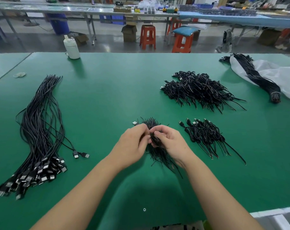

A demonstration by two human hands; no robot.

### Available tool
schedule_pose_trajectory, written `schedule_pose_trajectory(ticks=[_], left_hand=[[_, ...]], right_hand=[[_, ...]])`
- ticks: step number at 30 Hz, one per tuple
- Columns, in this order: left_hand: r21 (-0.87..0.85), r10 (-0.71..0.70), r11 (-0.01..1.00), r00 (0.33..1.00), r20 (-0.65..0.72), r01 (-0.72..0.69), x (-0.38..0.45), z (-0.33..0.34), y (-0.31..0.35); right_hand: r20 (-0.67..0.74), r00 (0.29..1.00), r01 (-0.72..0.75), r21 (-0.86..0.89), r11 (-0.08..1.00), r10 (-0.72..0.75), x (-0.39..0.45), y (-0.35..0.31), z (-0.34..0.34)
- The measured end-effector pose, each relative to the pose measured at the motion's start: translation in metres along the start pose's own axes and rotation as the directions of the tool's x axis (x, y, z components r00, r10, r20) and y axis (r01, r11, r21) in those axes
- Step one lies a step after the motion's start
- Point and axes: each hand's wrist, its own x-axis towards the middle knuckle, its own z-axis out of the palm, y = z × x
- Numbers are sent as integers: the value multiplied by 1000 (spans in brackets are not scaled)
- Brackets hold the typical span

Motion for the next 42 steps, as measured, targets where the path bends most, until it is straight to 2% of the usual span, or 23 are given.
schedule_pose_trajectory(ticks=[3,5,7,9,12,15,19,23,26,28,31,33,37,39,41,42], left_hand=[[-110,-197,975,980,-33,192,3,-1,-4],[-165,-270,950,963,-13,264,6,-2,-5],[-197,-286,938,958,18,284,7,-4,-4],[-174,-241,955,970,20,240,5,-5,0],[-84,-98,992,995,-8,97,0,-6,7],[110,91,990,996,27,-93,0,-4,10],[234,150,959,987,64,-161,0,-1,9],[24,-41,999,999,7,40,1,-1,3],[-103,-165,981,986,29,167,3,-3,-2],[-134,-192,971,979,62,199,4,-4,-4],[-136,-196,969,977,87,206,4,-3,-4],[-120,-180,974,979,91,190,3,-2,-2],[-12,-56,998,998,17,56,4,4,5],[153,41,987,999,13,-43,3,7,8],[352,155,924,988,17,-151,1,9,7],[399,196,897,980,25,-190,0,9,6]], right_hand=[[106,994,6,-4,1000,-5,-2,0,-1],[96,994,57,-93,994,-48,-2,-1,-1],[50,995,97,-150,984,-90,-2,-4,-1],[22,996,86,-177,981,-83,-2,-6,-1],[-20,999,30,-182,983,-35,-1,-4,-2],[-49,999,-7,-88,996,3,-1,-2,0],[-36,999,-5,-7,1000,5,-3,2,0],[51,999,-20,118,993,14,-4,5,-3],[122,993,-15,133,991,-1,-5,5,-5],[88,996,22,65,998,-27,-5,4,-4],[-54,995,76,-94,993,-82,-3,3,-4],[-88,993,71,-150,986,-84,-2,3,-5],[-111,993,13,-216,976,-38,-1,2,-5],[-114,993,-12,-178,984,-8,0,3,-2],[-121,992,-54,-138,989,37,1,5,-2],[-119,991,-75,-112,991,61,0,7,-2]])
